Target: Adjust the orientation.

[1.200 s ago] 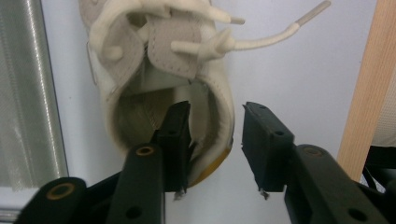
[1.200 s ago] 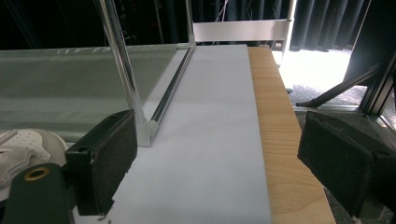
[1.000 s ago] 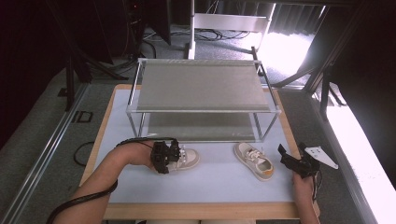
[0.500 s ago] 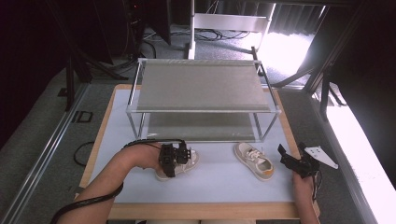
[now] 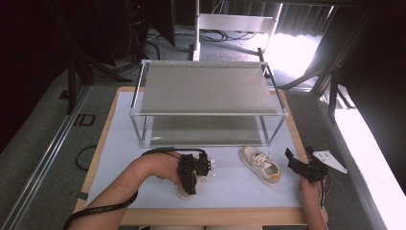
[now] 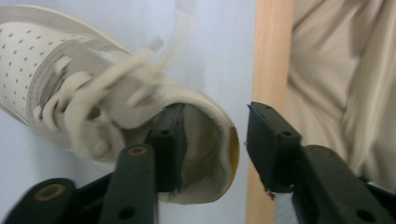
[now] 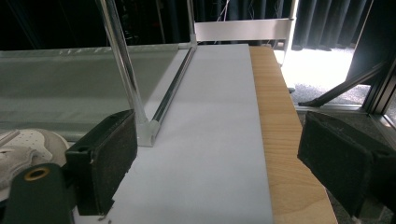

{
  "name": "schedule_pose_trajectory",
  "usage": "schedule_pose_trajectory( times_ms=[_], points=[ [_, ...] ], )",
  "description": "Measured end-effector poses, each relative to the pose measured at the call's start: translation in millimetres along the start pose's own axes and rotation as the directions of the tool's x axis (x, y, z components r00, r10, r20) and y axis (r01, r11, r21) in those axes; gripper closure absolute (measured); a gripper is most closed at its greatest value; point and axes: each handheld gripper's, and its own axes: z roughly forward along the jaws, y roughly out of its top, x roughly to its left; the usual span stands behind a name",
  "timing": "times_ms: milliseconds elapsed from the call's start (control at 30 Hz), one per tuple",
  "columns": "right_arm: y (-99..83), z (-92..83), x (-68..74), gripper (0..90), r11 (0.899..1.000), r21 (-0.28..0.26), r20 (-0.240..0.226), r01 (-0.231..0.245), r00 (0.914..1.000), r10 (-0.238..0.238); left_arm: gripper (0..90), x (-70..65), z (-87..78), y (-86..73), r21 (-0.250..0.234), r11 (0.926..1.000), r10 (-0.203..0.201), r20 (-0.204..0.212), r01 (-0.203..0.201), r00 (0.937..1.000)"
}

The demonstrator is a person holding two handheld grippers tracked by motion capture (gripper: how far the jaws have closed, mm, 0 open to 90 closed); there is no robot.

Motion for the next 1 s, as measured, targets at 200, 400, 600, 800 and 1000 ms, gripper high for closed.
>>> schedule_pose_trajectory(
  times_ms=[200, 400, 600, 800, 1000],
  points=[
    [0.0, 0.1, 0.4, 11.6, 1.0, 0.001, 0.001, 0.003, 1.0, -0.003, 50.3, -2.5, 0.1, -14.6, 0.01, 0.9996, 0.025, -0.013, -0.025, 0.9996],
    [0.0, 0.2, 0.3, 11.6, 1.0, 0.002, 0.002, 0.001, 1.0, -0.001, 52.9, 2.4, 13.8, -14.4, 0.032, 0.9985, 0.045, -0.005, -0.045, 0.999],
    [0.0, 0.0, -0.6, 11.6, 1.0, 0.0, -0.003, -0.006, 1.0, 0.006, 69.1, 1.0, 15.7, -12.6, 0.027, 0.997, 0.071, 0.047, -0.072, 0.9964],
    [0.1, 0.2, -0.4, 11.6, 1.0, 0.002, -0.005, -0.004, 1.0, 0.004, 75.0, 2.0, 4.6, -22.3, 0.008, 0.9999, 0.008, 0.008, -0.008, 0.9999],
    [0.2, 0.5, 0.0, 11.6, 1.0, 0.005, -0.001, 0.0, 1.0, 0.0, 75.9, -1.6, -3.1, -35.1, -0.049, 0.9982, -0.033, 0.018, 0.034, 0.9993]
  ],
)
